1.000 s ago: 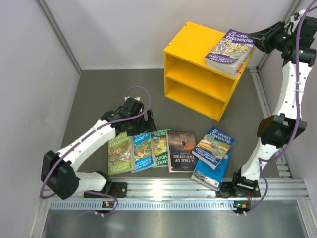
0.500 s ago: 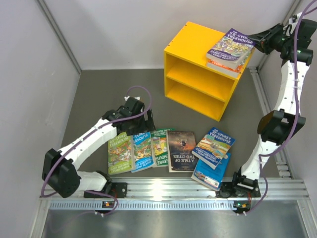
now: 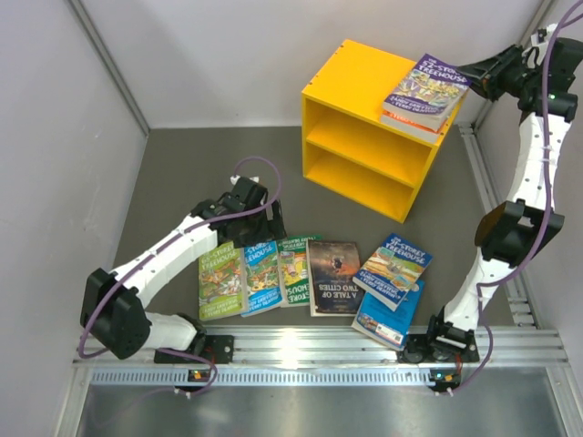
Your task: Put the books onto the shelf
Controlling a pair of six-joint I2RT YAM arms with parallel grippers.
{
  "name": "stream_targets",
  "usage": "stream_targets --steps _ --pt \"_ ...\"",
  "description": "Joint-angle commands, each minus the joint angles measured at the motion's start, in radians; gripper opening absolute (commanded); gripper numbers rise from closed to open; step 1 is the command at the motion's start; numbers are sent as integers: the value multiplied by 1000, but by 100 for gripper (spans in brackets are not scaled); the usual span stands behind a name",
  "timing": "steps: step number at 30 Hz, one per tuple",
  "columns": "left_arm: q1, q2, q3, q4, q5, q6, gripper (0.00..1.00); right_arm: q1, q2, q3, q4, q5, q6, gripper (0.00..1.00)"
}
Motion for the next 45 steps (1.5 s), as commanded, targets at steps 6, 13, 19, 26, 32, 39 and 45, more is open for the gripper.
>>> stream_targets --steps 6,13,19,26,32,39,45 --pt "-2 0 30 18 -2 -10 94 -18 -36 -61 -6 -2 -70 60" --pt "-2 -11 22 15 -2 -10 94 -18 -64 -92 -7 9 -76 98" --pt "-2 -31 7 17 3 -12 94 -22 -95 -115 -38 33 -100 100" --pt "-2 -57 -16 15 10 -12 94 -28 -104 -115 -177 114 -196 100" --pt "-2 -86 -33 9 6 -15 94 -33 -145 -150 -282 228 -280 100" --pt "-2 -114 -42 4 1 -21 95 -53 -260 -181 -329 305 -331 100" --pt "0 -125 -39 3 12 -4 95 -58 -340 -229 -218 118 -248 100"
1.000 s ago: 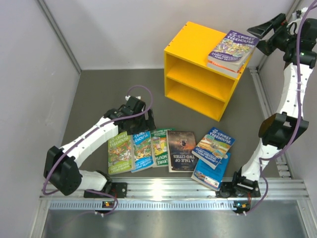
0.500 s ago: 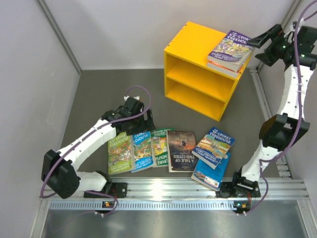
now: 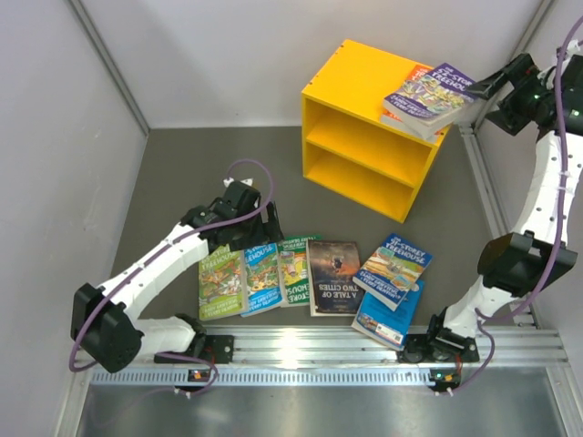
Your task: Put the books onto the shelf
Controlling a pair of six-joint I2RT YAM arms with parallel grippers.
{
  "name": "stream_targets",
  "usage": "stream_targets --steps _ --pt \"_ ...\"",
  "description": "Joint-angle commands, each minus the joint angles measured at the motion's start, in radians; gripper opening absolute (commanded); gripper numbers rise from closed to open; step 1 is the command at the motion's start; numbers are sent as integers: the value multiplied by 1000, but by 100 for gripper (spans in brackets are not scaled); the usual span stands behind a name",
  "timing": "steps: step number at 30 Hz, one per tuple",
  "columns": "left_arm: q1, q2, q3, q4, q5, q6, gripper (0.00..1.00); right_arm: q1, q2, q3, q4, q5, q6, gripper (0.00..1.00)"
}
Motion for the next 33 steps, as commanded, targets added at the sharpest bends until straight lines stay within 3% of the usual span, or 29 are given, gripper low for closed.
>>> stream_targets --steps 1,5,13,15,16,17,19,24,29,33 --pt "-2 -32 6 9 8 11 95 -6 -71 -24 88 -133 40 100" --pt "-2 -18 22 0 37 33 95 7 -89 -33 129 -190 91 100" --pt "-2 -7 24 6 69 36 95 16 -197 -211 145 -184 88 100" --pt "-2 -15 21 5 69 36 95 16 -205 -214 145 -177 88 89" --pt "-2 -16 16 5 68 37 95 14 -208 -211 143 -174 89 81" --pt "-2 -22 10 5 65 39 95 16 -208 -204 145 -173 92 67" --pt "-2 -35 1 8 62 37 95 16 -202 -196 149 -170 100 56" --pt "-2 -55 -25 11 62 30 95 16 -174 -181 157 -159 109 49" --pt "0 -67 -34 11 54 30 95 16 -151 -168 156 -141 106 27" --pt "-2 -70 -37 11 45 28 95 16 -122 -150 154 -144 106 27"
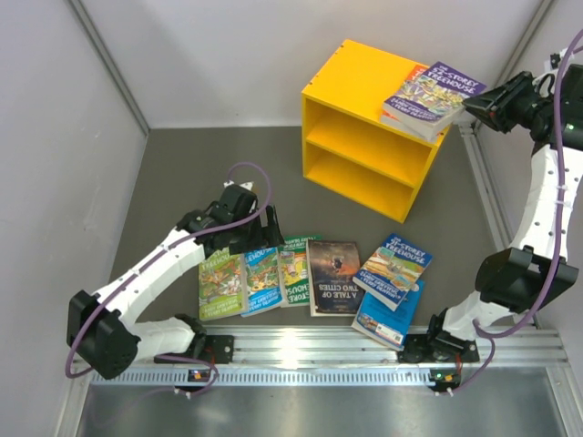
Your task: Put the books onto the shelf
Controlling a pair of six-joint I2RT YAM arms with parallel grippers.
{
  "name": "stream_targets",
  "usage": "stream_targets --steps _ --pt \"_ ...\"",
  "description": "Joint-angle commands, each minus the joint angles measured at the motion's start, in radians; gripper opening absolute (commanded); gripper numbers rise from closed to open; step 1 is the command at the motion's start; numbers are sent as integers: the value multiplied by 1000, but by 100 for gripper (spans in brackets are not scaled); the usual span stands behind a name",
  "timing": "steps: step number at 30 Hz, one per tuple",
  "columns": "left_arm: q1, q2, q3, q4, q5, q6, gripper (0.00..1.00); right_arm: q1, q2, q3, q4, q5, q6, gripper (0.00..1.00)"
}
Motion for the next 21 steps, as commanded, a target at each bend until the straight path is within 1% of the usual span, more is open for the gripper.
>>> stream_targets --steps 1,10,15,17,18,19,21 --pt "-2 -27 -13 12 -10 7 95 6 30 56 29 8 -8 27" --pt "-2 -6 -2 18 -16 4 95 7 106 125 30 6 4 27" --pt "-2 11 1 27 -15 1 95 21 116 124 40 15 9 31" --pt "-2 20 7 30 -15 -1 95 24 115 113 41 14 7 37" --pt "-2 23 9 30 -16 -1 95 23 107 110 44 12 9 41" --pt "-2 30 12 32 -18 -1 95 23 104 109 43 11 12 56" --pt "-2 36 15 35 -18 -2 95 23 81 105 43 12 16 76"
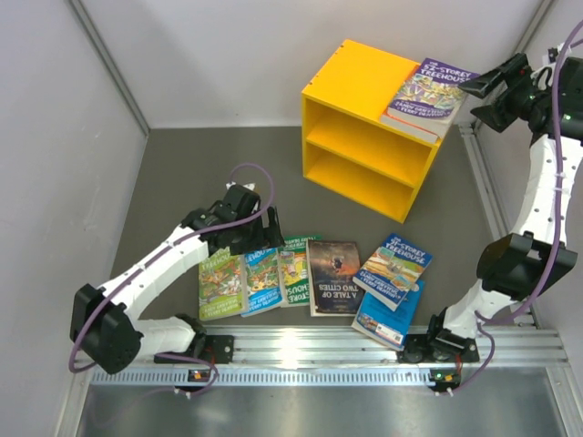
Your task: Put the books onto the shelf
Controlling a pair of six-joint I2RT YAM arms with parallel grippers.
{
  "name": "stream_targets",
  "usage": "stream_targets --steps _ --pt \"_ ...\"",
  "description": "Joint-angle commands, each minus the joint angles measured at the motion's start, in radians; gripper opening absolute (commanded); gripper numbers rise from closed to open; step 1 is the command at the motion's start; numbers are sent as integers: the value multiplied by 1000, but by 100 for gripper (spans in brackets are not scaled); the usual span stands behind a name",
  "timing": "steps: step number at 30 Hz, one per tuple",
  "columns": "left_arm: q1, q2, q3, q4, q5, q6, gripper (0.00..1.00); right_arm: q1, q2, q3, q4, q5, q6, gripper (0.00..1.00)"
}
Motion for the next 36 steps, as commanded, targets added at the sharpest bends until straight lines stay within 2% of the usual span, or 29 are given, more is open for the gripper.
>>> stream_targets --steps 1,2,5,10,17,19,23,25,26,27,29,32,36 --pt "-2 14 20 33 -10 -1 95 12 -33 16 28 14 -5 95" --pt "-2 17 23 31 -10 0 95 12 -56 19 28 22 -7 100" --pt "-2 30 32 31 -3 0 95 12 -110 14 29 43 4 100" --pt "-2 59 46 28 16 20 95 15 -246 -84 32 114 10 100" --pt "-14 116 50 40 90 20 95 51 -482 -173 -112 254 -56 100" --pt "-32 140 47 53 108 10 95 97 -554 -251 -115 295 -53 100" --pt "-72 185 53 82 115 -13 95 231 -842 -498 9 304 37 100" --pt "-82 204 64 67 84 -27 94 343 -920 -646 54 303 79 100" --pt "-86 212 72 44 -15 -36 94 370 -967 -686 45 303 81 100" --pt "-92 226 108 -54 -92 -58 93 428 -981 -747 23 298 65 100" --pt "-97 275 150 -155 -231 -58 93 456 -1013 -782 -64 312 38 100" --pt "-98 327 187 -234 -278 -35 93 470 -1061 -834 -142 327 -7 100" --pt "-129 384 138 -225 -235 -21 93 471 -1086 -881 -178 326 -33 100"
